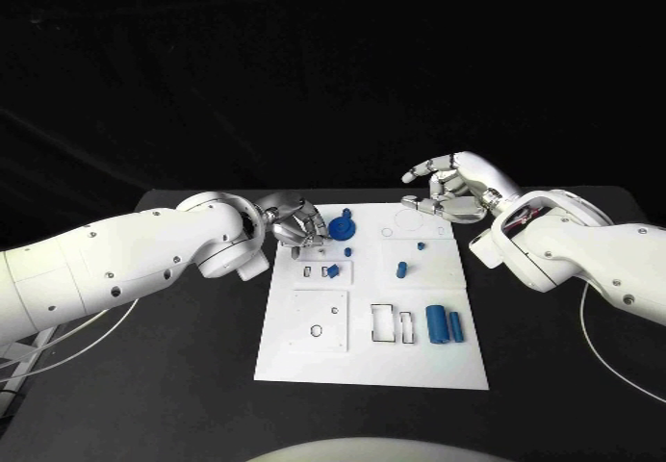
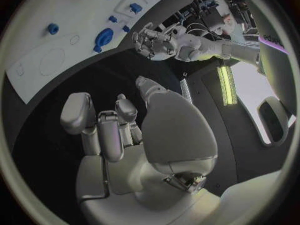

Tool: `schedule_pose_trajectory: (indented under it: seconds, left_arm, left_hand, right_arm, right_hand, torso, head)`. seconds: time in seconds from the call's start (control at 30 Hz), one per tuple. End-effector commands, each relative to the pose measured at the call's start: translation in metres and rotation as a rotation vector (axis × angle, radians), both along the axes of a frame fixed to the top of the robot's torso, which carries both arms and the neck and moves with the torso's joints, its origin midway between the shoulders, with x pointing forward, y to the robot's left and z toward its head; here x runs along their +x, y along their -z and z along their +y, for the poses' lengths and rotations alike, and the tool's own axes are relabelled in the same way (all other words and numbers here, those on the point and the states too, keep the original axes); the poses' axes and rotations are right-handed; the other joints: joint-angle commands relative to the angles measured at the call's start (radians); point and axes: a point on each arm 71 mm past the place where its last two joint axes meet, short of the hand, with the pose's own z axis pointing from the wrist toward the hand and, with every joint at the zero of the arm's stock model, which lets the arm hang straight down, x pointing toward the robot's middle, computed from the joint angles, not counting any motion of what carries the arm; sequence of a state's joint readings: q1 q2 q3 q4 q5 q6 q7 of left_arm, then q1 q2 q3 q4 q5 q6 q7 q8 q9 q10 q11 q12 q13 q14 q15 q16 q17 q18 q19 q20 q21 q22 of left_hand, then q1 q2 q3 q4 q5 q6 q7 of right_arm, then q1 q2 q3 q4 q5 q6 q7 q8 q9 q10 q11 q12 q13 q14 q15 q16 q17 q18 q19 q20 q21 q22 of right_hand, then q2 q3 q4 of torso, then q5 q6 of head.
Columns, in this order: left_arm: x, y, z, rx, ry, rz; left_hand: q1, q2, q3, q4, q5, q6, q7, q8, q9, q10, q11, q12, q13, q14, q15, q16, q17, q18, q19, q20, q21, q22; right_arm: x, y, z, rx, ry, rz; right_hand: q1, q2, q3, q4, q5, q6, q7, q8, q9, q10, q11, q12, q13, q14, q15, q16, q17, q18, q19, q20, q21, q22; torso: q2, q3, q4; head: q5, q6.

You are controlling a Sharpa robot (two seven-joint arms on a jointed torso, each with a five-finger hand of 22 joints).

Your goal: Assemble the parts on the task board

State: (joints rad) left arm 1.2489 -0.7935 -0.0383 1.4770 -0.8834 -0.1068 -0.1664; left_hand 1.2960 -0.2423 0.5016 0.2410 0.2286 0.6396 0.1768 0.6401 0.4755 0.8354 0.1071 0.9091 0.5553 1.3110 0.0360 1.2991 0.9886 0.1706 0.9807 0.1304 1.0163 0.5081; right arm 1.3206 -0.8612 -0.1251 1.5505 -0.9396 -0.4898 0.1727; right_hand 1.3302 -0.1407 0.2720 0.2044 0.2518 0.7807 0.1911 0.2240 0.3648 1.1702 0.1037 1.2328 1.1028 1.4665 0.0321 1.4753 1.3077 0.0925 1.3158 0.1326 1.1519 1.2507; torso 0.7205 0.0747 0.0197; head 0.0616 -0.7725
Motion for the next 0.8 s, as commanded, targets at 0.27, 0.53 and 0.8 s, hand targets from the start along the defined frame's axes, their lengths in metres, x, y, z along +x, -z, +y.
schedule_pose_trajectory:
  seconds: [0.27, 0.53, 0.8]
  left_arm:
    - [-0.014, 0.001, -0.004, 0.054, 0.138, -0.247]
    - [-0.021, 0.008, -0.008, 0.136, 0.195, -0.300]
    - [-0.024, 0.012, -0.012, 0.175, 0.213, -0.303]
  left_hand:
    - [0.071, -0.022, -0.040, -0.039, -0.001, 0.008, -0.008, -0.021, -0.038, -0.019, -0.011, 0.044, -0.004, -0.009, -0.007, 0.024, 0.024, 0.014, -0.004, -0.002, -0.003, -0.002]
    - [0.089, -0.024, -0.079, -0.039, -0.001, 0.041, -0.023, -0.033, -0.074, -0.014, -0.026, 0.158, 0.028, 0.055, -0.020, 0.115, 0.151, 0.014, 0.010, -0.013, 0.038, 0.020]
    - [0.080, -0.029, -0.131, -0.017, -0.001, 0.068, -0.030, -0.040, -0.098, -0.009, -0.034, 0.252, 0.058, 0.091, -0.025, 0.159, 0.220, 0.002, 0.051, -0.018, 0.105, 0.110]
  right_arm:
    - [-0.001, 0.002, -0.002, -0.020, -0.002, 0.004]
    - [-0.002, 0.004, -0.001, -0.053, -0.012, 0.003]
    - [-0.002, 0.005, 0.000, -0.070, -0.017, 0.002]
  right_hand:
    - [-0.005, -0.003, 0.005, 0.005, 0.008, -0.001, -0.004, 0.008, 0.001, -0.001, -0.003, -0.002, -0.001, 0.046, -0.009, -0.003, 0.040, 0.010, -0.002, -0.005, -0.003, 0.001]
    - [0.004, -0.007, 0.015, 0.002, 0.033, 0.003, -0.006, 0.014, 0.002, 0.004, -0.005, 0.002, 0.001, 0.048, -0.010, -0.002, 0.043, 0.009, 0.002, -0.006, -0.001, 0.004]
    - [0.005, -0.007, 0.016, 0.002, 0.034, 0.004, -0.006, 0.015, 0.002, 0.004, -0.005, 0.002, 0.001, 0.048, -0.010, -0.002, 0.044, 0.009, 0.002, -0.006, -0.001, 0.004]
  torso:
    - [0.001, -0.0005, -0.0010]
    - [0.002, 0.0000, -0.0013]
    - [0.002, -0.0007, 0.0000]
  head:
    - [-0.001, 0.005]
    - [-0.004, 0.007]
    - [-0.005, 0.006]
